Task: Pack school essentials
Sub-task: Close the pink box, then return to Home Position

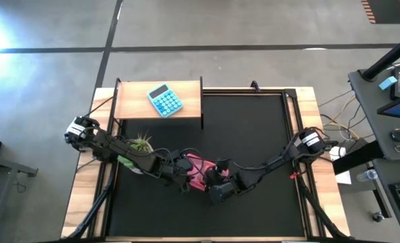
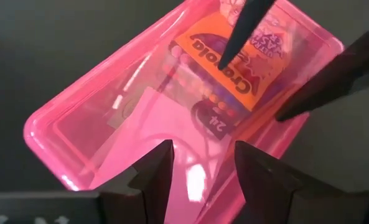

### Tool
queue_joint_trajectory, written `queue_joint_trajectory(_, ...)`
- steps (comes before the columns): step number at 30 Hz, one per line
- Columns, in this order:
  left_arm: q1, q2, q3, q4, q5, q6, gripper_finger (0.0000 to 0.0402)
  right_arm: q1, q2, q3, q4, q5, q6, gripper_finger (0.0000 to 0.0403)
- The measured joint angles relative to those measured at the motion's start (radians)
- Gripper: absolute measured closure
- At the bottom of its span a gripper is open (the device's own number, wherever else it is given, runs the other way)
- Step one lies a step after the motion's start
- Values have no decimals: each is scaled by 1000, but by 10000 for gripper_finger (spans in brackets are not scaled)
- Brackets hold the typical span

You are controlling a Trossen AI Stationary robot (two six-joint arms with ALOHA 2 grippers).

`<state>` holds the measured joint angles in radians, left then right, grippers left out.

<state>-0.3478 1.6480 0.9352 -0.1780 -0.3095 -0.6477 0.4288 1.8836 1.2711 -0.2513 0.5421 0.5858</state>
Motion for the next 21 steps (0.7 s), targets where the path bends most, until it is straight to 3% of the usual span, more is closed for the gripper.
queue_joint_trajectory(12,0,-166,20,3,-1,53,244,1,-133,-3,-19,1,-4,193)
queue_joint_trajectory(21,1,-412,19,2,21,171,244,1,-312,-42,-28,-1,-147,193)
